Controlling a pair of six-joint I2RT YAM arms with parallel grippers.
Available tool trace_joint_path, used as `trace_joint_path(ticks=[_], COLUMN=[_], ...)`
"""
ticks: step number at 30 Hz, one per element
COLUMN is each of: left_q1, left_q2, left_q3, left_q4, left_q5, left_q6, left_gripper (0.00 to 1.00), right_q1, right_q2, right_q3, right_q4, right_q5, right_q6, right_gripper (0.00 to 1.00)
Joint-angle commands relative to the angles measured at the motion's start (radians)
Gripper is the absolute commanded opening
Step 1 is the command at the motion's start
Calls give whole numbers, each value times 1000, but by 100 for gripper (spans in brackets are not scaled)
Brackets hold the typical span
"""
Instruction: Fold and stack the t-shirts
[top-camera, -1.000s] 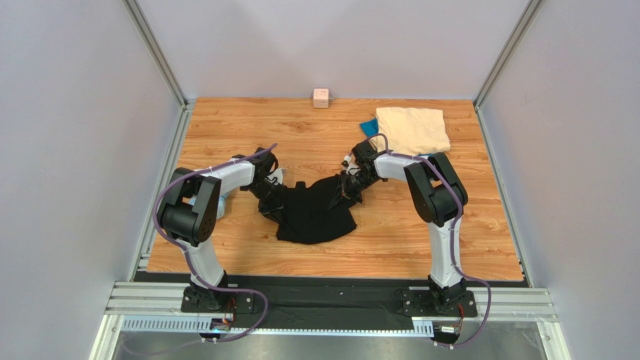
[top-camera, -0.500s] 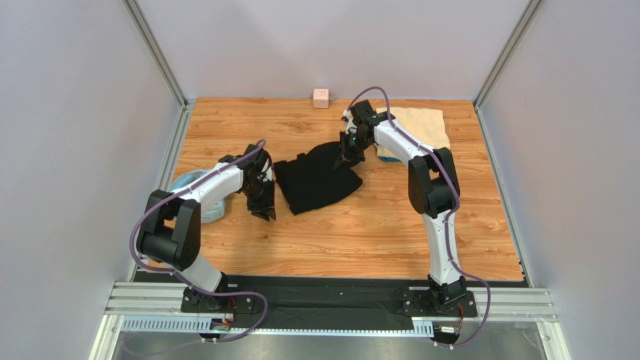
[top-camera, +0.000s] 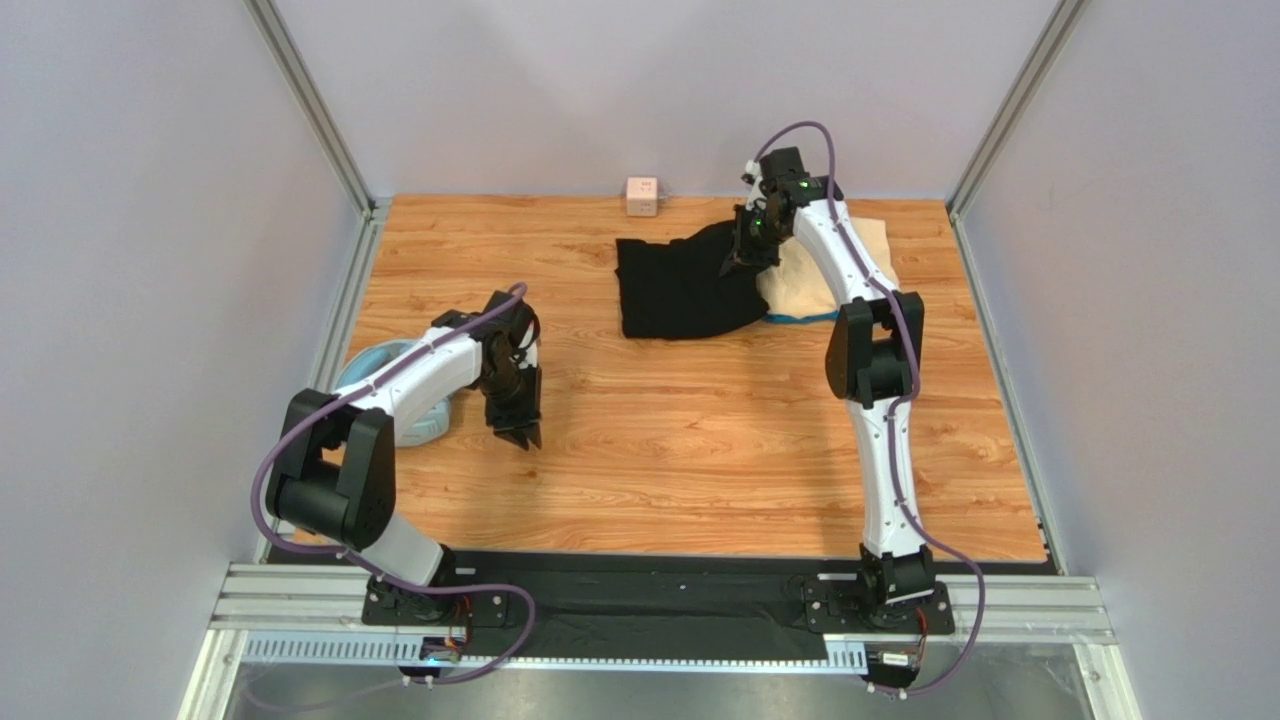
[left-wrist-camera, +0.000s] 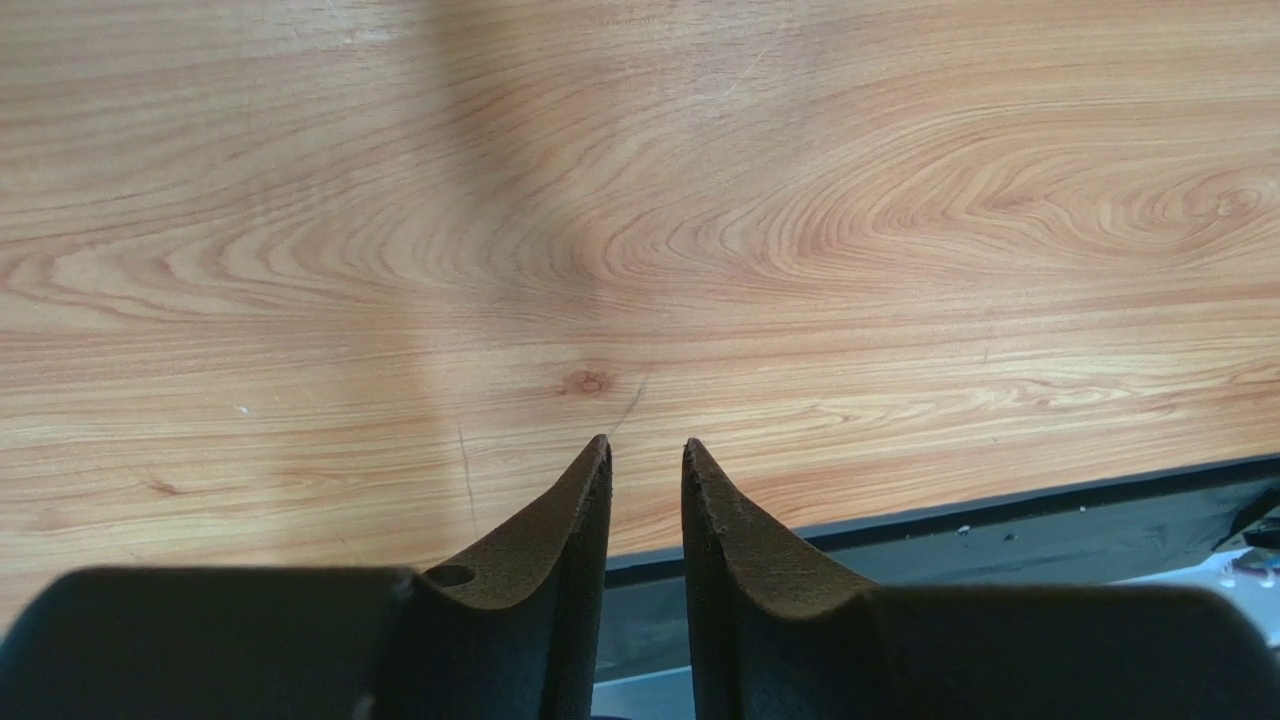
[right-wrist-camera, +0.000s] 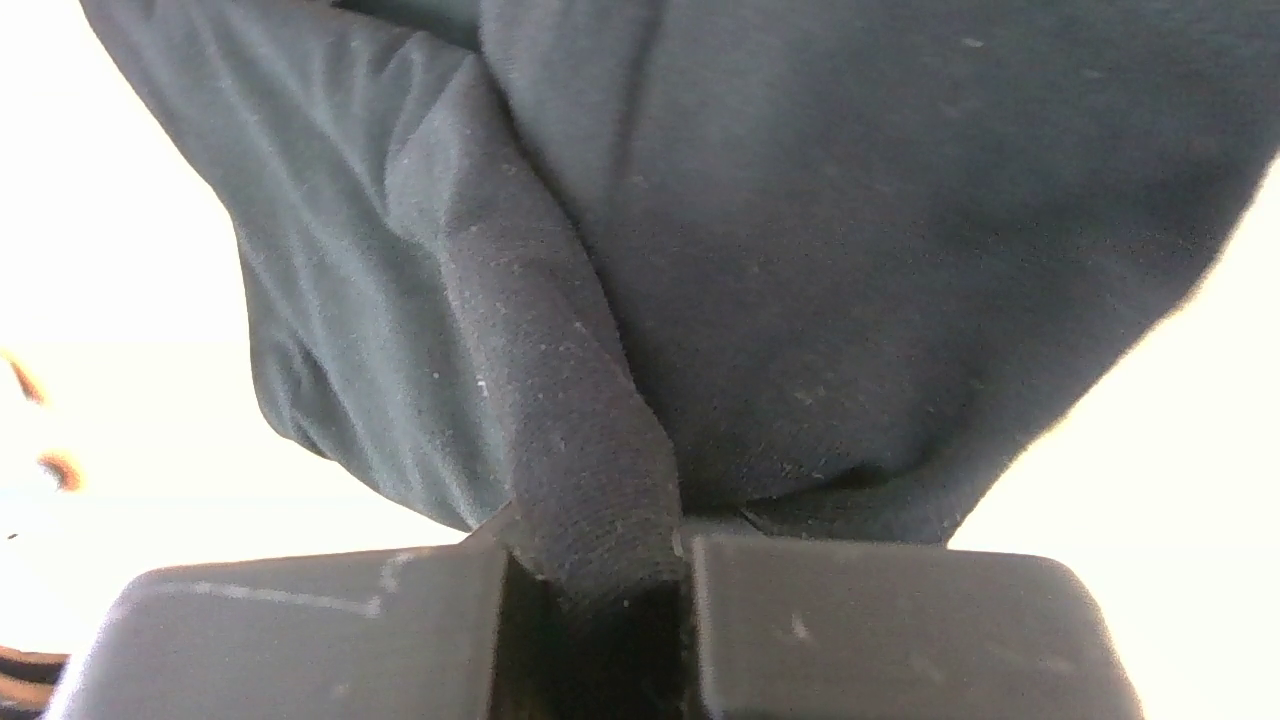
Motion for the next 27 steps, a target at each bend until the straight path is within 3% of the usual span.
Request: trace_joint_path(ticks=[1, 14, 23, 27], left_q1=[-1, -1, -1, -1], left_q2=[-9, 24, 54, 76], left_q3=[-6, -37, -55, -40], left_q4=[-24, -1, 16, 17], left_q5=[-2, 39, 61, 76], left_q6=[10, 12, 9, 9], left_gripper=[30, 28, 27, 27], right_q1=[-28, -89, -206, -309], right_q2=[-90, -218, -285, -261], right_q3=[0, 33, -53, -78], right_q4=[0, 27, 25, 27], right_q5=[45, 79, 100, 41], right_q6=[-80, -134, -170, -160], right_gripper=[0, 0, 0, 0])
